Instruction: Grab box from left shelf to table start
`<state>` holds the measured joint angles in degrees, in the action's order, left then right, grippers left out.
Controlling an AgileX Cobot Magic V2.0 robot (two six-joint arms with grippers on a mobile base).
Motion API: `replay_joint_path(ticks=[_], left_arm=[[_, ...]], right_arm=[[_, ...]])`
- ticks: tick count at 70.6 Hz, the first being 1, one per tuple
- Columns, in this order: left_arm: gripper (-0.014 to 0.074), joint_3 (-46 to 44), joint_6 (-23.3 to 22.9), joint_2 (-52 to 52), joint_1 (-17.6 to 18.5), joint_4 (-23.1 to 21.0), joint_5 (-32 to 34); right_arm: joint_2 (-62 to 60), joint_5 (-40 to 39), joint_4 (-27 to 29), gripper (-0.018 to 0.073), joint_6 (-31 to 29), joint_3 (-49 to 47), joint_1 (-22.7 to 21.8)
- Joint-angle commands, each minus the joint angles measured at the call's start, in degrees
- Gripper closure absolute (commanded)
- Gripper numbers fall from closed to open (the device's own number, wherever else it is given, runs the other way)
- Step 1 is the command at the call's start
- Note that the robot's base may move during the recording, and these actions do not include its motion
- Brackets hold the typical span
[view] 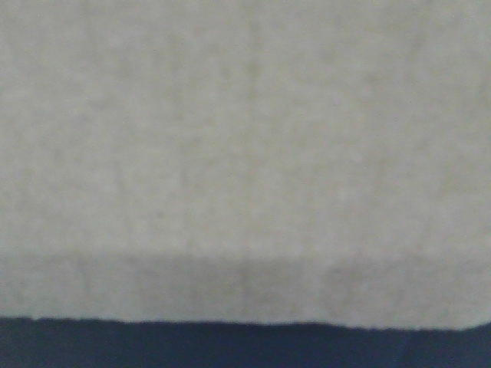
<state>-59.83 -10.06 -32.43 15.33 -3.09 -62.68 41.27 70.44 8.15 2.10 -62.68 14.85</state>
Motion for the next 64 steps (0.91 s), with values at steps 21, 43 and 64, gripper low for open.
replay_joint_path(ticks=[21,43,64], left_arm=[[0.0692,-2.56,-1.41,0.23,1.1,-15.27,11.74],[0.0692,-5.75,-1.41,-7.21,1.1,-14.79,7.32],[0.0692,-14.78,-1.41,-20.79,1.1,-7.65,4.13]], right_arm=[[0.64,-7.05,6.87,0.0501,-1.73,-1.63,0.46],[5.91,-1.89,3.45,0.0501,-1.78,-7.04,0.46],[20.41,4.63,-6.04,0.0501,-1.78,-20.35,0.46]])
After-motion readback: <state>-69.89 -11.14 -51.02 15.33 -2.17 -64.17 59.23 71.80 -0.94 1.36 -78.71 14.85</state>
